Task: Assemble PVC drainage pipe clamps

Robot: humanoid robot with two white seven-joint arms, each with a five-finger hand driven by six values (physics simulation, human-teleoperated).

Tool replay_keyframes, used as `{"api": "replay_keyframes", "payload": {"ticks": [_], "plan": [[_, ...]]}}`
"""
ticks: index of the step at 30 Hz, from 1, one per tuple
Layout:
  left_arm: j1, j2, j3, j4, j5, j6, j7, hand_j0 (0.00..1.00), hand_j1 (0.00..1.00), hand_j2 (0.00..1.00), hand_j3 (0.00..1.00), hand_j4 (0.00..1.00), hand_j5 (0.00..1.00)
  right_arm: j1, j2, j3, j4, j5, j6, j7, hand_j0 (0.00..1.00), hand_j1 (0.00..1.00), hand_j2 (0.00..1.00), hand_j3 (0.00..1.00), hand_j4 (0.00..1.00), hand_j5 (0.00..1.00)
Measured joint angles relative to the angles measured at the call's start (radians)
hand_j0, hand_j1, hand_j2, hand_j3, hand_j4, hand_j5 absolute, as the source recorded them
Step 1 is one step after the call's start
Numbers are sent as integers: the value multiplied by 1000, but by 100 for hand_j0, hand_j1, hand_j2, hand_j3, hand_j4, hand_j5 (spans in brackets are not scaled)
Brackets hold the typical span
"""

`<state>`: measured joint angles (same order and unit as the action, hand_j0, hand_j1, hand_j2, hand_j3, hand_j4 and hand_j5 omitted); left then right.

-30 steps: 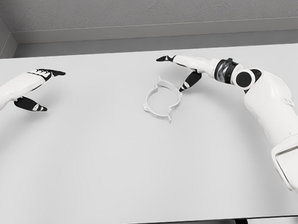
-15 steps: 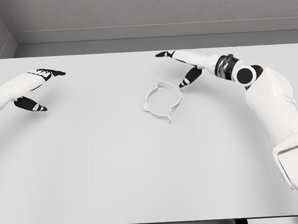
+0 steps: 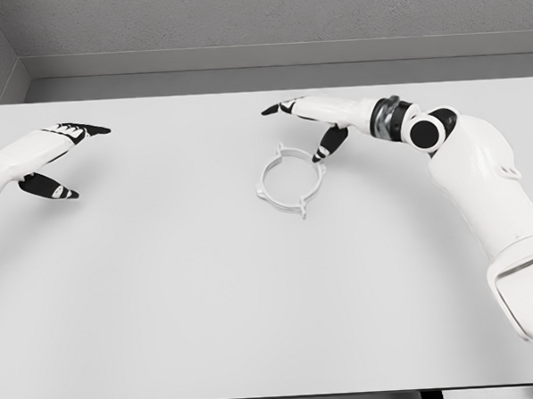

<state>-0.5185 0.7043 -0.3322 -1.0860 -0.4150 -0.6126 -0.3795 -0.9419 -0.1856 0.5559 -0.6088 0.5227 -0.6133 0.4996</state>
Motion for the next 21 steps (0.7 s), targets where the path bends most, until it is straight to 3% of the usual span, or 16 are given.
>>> {"api": "replay_keyframes", "payload": {"ticks": [10, 21], "plan": [[0, 0, 2, 0, 0, 0, 0, 100, 100, 100, 100, 100, 100, -26, 41, -35, -14, -5, 0, -2, 100, 100, 100, 100, 100, 100], [0, 0, 2, 1, 0, 0, 0, 100, 100, 100, 100, 100, 100, -52, 93, -125, 59, 0, 0, -29, 100, 100, 100, 100, 100, 100]]}}
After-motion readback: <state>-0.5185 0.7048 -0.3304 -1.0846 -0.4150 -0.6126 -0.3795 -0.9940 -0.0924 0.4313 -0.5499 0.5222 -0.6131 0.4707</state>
